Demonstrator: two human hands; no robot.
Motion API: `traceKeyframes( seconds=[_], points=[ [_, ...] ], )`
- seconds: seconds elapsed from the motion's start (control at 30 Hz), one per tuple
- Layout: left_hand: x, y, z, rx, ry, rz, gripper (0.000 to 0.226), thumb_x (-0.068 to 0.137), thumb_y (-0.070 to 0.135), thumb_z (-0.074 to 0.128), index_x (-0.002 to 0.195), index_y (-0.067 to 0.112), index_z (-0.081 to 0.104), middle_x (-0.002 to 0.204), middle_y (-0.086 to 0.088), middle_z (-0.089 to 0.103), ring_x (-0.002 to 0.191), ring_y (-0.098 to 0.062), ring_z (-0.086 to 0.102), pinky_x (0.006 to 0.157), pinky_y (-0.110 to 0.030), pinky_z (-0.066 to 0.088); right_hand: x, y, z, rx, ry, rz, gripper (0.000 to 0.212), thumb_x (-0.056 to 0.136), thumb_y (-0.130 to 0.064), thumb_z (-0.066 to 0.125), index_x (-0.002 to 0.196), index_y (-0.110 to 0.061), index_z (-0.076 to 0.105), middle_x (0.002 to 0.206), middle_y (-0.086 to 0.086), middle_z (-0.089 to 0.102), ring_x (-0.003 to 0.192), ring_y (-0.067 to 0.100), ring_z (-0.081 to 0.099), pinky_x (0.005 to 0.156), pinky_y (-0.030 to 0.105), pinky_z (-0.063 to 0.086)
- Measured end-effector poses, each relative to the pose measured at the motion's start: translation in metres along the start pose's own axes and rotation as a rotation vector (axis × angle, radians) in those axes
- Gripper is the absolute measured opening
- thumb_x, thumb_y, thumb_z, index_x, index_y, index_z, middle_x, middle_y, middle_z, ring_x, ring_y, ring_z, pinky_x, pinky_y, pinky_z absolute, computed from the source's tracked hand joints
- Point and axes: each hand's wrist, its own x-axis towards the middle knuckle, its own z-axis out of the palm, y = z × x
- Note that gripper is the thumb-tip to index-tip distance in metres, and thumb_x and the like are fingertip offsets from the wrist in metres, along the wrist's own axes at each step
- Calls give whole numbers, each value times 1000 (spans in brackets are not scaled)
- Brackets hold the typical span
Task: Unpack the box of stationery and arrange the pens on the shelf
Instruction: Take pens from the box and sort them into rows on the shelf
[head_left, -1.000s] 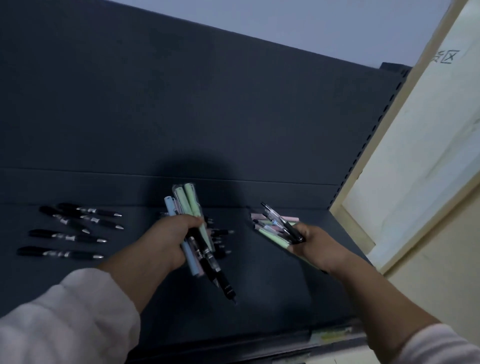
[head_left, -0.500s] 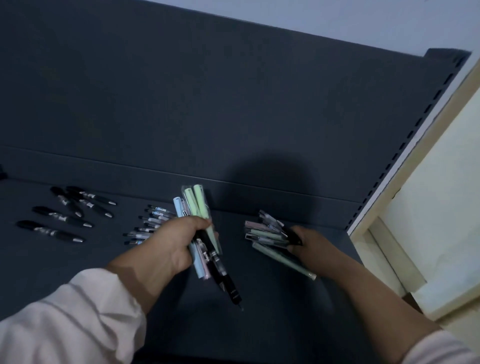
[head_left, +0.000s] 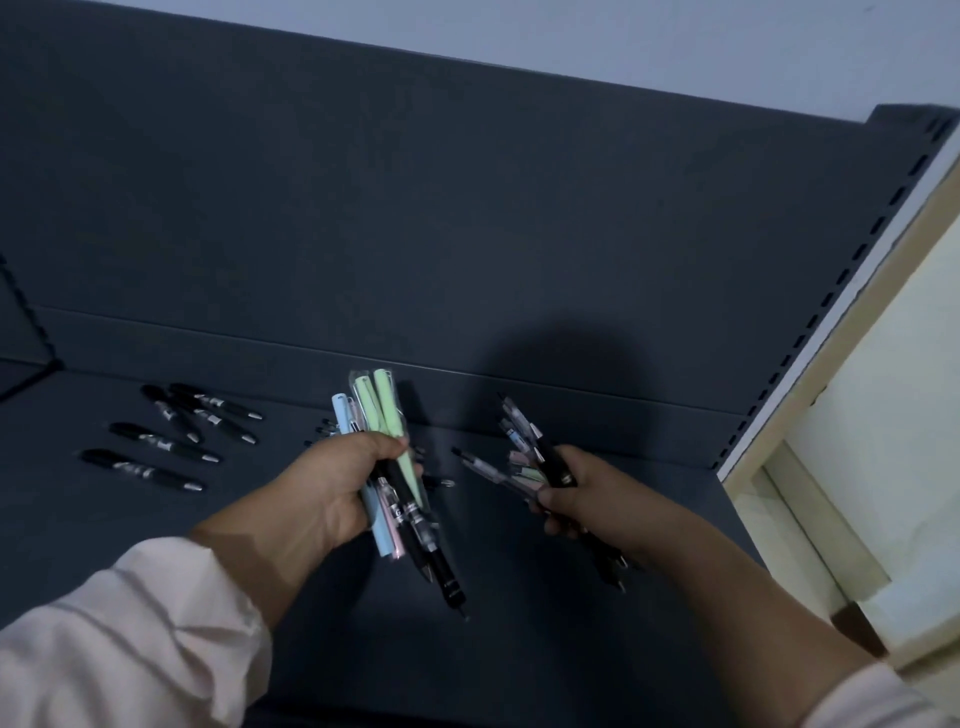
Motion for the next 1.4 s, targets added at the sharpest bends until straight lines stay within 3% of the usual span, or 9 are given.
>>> traceKeyframes(
  seconds=[0.2,0.4,0.57,0.63,0.8,0.97,1.13,1.27,1.4],
  points=[
    [-7,22,-45,-22,39,35,8,90,-1,52,86,0,58,76,-13,60,68,-25,59,67,-41,55,25,-29,39,149,-62,12,14,93,-6,54,97,-19,53,86,1,67,65,10,62,54,21,45],
    [-15,45,-95,-77,99,62,9,92,-2,50,89,-1,58,75,-13,59,66,-25,59,41,-32,55,52,-56,75,81,-109,7,17,92,-4,51,88,-19,58,74,3,63,67,16,56,53,23,41],
    [-16,50,-126,-93,146,81,9,91,-2,51,87,0,58,78,-13,60,69,-24,60,70,-38,54,69,-70,99,-79,-107,5,20,83,1,48,80,-17,57,67,6,60,62,18,53,52,25,40],
    [-15,50,-133,-99,153,75,9,91,-3,50,86,0,58,77,-13,59,69,-24,60,73,-39,51,73,-72,105,-117,-101,-7,21,82,3,49,76,-16,55,65,5,58,58,15,51,53,24,40],
    [-11,51,-141,-117,156,75,10,91,-3,50,85,0,58,79,-13,59,69,-24,59,69,-38,52,80,-73,112,-144,-113,1,21,84,3,49,86,-17,55,70,7,58,63,18,53,56,27,43],
    [-5,50,-139,-125,152,56,8,90,-2,51,86,0,57,77,-13,59,66,-23,60,53,-29,56,82,-75,109,-133,-137,42,19,86,-2,46,92,-17,53,75,7,61,66,19,56,54,28,44],
    [-3,47,-132,-123,136,54,7,91,-3,51,87,-1,57,80,-13,59,69,-23,60,66,-35,54,79,-77,106,-129,-147,28,19,88,-1,46,99,-12,57,75,7,57,56,13,51,49,25,45],
    [-5,47,-129,-118,136,50,7,91,-2,51,88,-1,57,81,-13,59,69,-23,61,50,-29,55,77,-79,104,-114,-147,11,20,88,0,46,97,-12,60,72,6,55,55,16,51,50,26,46],
    [-8,46,-128,-123,132,50,6,91,-2,51,89,-2,57,80,-13,59,68,-23,60,45,-30,55,72,-83,102,-86,-149,25,21,90,-1,45,99,-13,60,75,6,55,63,18,53,52,26,50]
  ],
)
